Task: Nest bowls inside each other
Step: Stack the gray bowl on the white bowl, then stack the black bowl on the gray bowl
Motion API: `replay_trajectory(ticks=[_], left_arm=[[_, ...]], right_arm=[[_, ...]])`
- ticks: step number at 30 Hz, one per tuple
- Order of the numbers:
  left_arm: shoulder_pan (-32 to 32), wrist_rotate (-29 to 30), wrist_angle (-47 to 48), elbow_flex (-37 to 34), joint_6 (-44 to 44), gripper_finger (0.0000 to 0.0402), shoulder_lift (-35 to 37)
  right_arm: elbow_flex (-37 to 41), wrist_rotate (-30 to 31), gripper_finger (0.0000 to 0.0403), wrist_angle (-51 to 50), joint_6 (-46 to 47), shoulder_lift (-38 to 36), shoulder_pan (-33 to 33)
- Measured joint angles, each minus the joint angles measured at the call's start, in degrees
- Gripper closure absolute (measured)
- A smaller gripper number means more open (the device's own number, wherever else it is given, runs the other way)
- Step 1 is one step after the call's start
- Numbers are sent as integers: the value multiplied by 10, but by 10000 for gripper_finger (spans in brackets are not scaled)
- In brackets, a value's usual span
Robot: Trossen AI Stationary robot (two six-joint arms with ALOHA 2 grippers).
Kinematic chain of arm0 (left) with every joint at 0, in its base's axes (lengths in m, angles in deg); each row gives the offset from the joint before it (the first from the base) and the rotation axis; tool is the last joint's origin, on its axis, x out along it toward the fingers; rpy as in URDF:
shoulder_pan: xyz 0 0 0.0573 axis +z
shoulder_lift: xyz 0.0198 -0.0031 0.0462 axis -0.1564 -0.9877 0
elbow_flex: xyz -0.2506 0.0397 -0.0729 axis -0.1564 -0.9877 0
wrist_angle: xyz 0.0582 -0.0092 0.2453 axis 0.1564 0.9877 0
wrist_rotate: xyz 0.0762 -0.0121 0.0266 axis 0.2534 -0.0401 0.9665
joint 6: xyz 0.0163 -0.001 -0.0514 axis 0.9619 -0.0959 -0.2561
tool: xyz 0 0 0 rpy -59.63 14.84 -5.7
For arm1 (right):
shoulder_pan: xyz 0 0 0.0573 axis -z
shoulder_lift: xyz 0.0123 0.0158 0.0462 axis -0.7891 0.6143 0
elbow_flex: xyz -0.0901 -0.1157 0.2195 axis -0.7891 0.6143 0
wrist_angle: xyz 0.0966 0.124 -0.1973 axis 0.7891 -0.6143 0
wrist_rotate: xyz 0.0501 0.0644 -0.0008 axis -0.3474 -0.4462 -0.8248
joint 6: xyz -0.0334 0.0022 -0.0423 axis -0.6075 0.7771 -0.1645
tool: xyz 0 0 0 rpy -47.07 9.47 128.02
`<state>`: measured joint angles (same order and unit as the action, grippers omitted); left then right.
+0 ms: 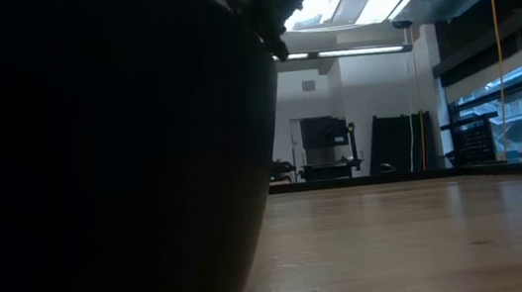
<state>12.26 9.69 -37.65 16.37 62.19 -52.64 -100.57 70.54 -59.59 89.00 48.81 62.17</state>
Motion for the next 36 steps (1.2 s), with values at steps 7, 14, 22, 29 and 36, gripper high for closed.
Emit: replay_trajectory(ticks=[7, 14, 22, 29, 36], left_arm=[[0, 0, 6, 0, -1, 266, 2], [0, 0, 8, 0, -1, 266, 3], [0, 1, 12, -1, -12, 266, 2], [0, 1, 21, -1, -16, 266, 2], [0, 2, 21, -1, -16, 266, 2]], right_arm=[[0, -21, 397, -2, 4, 35, 3], [0, -28, 397, -69, 26, 41, 6], [0, -23, 369, -92, 28, 41, 6], [-11, -37, 317, -82, 12, 41, 6], [-48, -62, 244, -82, -6, 41, 6]])
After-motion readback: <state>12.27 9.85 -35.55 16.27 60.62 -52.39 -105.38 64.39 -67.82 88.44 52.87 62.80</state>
